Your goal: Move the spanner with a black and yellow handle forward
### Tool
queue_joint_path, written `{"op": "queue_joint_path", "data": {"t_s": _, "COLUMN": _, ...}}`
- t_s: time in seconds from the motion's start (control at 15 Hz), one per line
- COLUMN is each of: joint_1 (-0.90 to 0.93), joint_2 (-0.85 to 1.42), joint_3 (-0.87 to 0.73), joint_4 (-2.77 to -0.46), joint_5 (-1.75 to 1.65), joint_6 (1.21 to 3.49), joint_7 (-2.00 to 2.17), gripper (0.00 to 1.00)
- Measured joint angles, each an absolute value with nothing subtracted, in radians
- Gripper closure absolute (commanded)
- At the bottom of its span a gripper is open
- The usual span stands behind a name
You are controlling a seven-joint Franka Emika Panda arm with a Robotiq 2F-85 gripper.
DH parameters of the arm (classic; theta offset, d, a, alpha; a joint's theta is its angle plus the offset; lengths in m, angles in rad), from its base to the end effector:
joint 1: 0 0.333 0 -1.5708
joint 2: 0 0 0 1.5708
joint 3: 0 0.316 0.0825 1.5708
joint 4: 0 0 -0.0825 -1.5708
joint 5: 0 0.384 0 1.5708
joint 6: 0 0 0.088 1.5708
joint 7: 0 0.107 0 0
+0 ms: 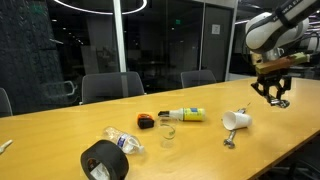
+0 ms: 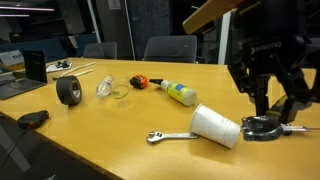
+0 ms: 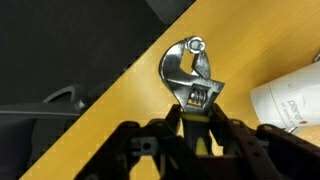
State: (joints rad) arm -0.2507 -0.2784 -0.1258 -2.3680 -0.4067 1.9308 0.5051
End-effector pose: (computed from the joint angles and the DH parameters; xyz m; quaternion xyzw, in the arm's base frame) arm 0.3987 -0.1882 0.4242 0.9237 -0.3365 -0.0660 0.1706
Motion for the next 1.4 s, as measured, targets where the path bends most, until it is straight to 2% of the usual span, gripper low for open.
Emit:
{"op": "queue_joint_path", "data": {"t_s": 0.67, "joint_1": -0.235, "joint_2": -0.209, "joint_3": -0.085, "joint_4": -2.49, "joint_5": -0.377, "joint_6": 1.985, "joint_7": 0.847, "gripper": 0.86}}
{"op": "queue_joint_path", "data": {"t_s": 1.4, "joint_1": -0.235, "joint_2": -0.114, "joint_3": -0.097, "joint_4": -2.539, "joint_5": -0.262, "joint_6": 2.12, "joint_7": 0.968, "gripper": 0.86}}
